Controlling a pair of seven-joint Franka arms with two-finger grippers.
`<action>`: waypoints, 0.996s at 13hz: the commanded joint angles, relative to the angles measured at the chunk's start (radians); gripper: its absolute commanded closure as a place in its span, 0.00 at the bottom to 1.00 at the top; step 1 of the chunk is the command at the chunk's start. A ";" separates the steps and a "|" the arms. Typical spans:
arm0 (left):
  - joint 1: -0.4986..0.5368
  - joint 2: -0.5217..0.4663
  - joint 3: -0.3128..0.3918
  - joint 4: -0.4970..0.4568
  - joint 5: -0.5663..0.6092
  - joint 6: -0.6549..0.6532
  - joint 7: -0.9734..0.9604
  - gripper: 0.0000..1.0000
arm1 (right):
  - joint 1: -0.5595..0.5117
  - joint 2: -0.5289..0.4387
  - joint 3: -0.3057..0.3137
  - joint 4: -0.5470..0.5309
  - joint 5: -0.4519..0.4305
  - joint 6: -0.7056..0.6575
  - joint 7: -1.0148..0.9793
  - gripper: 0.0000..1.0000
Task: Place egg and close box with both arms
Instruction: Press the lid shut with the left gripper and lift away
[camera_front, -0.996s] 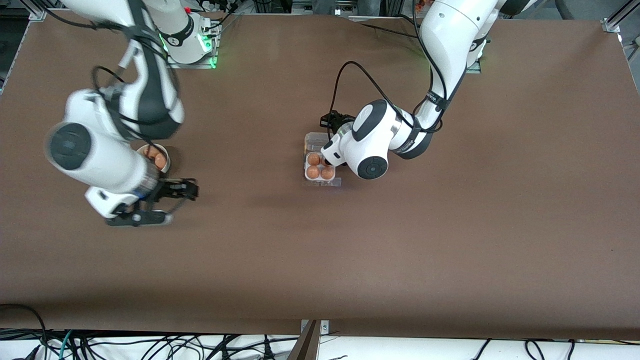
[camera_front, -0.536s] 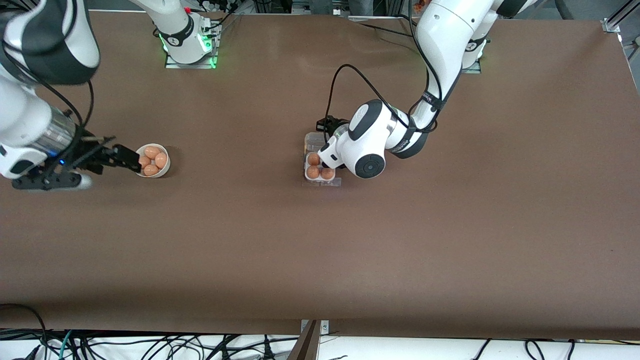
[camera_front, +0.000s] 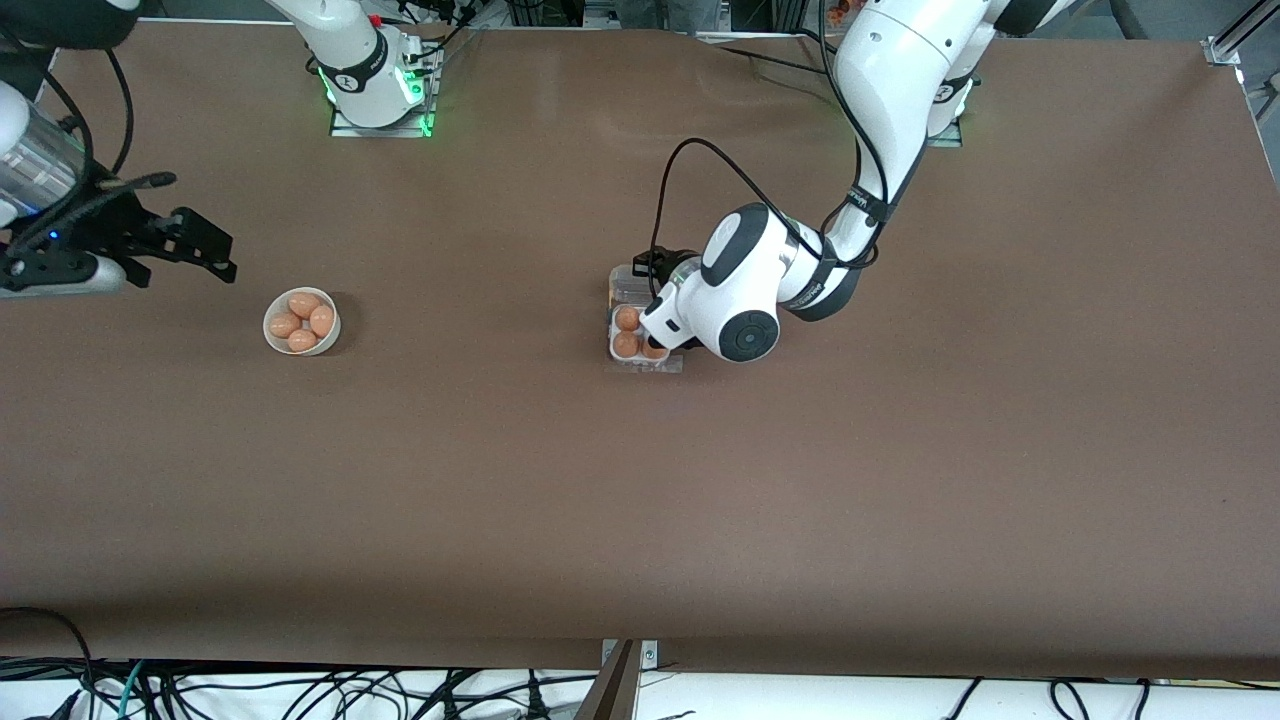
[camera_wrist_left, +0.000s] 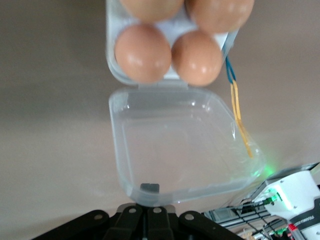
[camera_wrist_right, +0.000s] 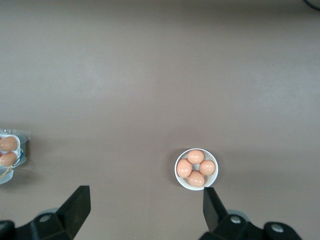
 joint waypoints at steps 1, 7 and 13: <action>-0.006 0.014 0.028 0.041 -0.010 0.021 -0.011 1.00 | -0.037 -0.055 0.027 -0.058 -0.005 0.005 0.019 0.00; 0.082 -0.004 0.051 0.068 0.050 -0.029 -0.006 0.96 | -0.033 -0.044 0.018 -0.092 -0.020 0.073 0.016 0.00; 0.209 -0.014 0.066 0.280 0.287 -0.233 -0.006 0.22 | -0.030 -0.038 0.018 -0.084 -0.022 0.073 0.016 0.00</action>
